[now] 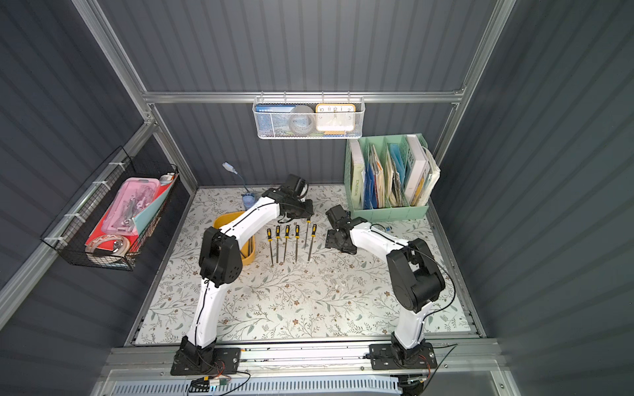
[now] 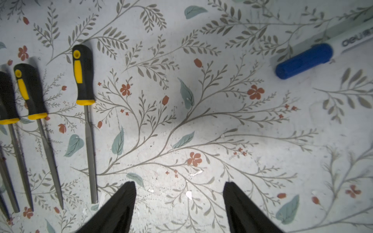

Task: Take the file tool out of the storage box
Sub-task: Pick up the file tool from the storage box, then place the file tool at the center of the board.

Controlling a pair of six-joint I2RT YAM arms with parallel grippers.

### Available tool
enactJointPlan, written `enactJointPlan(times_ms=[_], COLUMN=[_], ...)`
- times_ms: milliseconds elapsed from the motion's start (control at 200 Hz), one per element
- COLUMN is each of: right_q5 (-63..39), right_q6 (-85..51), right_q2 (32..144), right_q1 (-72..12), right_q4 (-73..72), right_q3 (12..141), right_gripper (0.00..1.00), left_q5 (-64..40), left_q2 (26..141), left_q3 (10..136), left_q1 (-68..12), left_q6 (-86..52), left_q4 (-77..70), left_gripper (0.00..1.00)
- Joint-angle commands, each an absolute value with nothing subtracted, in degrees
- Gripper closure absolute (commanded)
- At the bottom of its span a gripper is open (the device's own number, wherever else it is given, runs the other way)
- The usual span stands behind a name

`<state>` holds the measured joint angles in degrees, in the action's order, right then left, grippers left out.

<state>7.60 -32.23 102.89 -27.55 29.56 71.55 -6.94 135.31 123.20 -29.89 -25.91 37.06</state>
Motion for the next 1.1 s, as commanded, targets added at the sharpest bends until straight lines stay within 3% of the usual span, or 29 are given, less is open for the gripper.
enactJointPlan(times_ms=[0, 300, 745, 1096], right_q5=[8.9, 7.3, 6.8, 6.5], right_q6=[-29.4, -28.6, -29.2, -29.5], right_q2=[101.1, 100.7, 101.1, 101.1], right_q1=[-26.9, -24.5, -24.2, -24.2], right_q4=[31.1, 30.5, 30.3, 30.3], right_q3=[71.1, 69.3, 69.1, 69.3], right_gripper=[0.26, 0.26, 0.26, 0.26], left_q5=[-8.7, -10.5, -9.9, -6.3], left_q2=[139.1, 146.5, 147.0, 141.8], left_q3=[128.1, 133.4, 130.5, 133.7], left_q1=[-30.8, -32.3, -32.7, -30.1], left_q6=[-28.2, -28.3, -26.8, -27.2], left_q4=[37.0, 38.9, 39.1, 42.9], left_gripper=[1.00, 0.99, 0.70, 0.61])
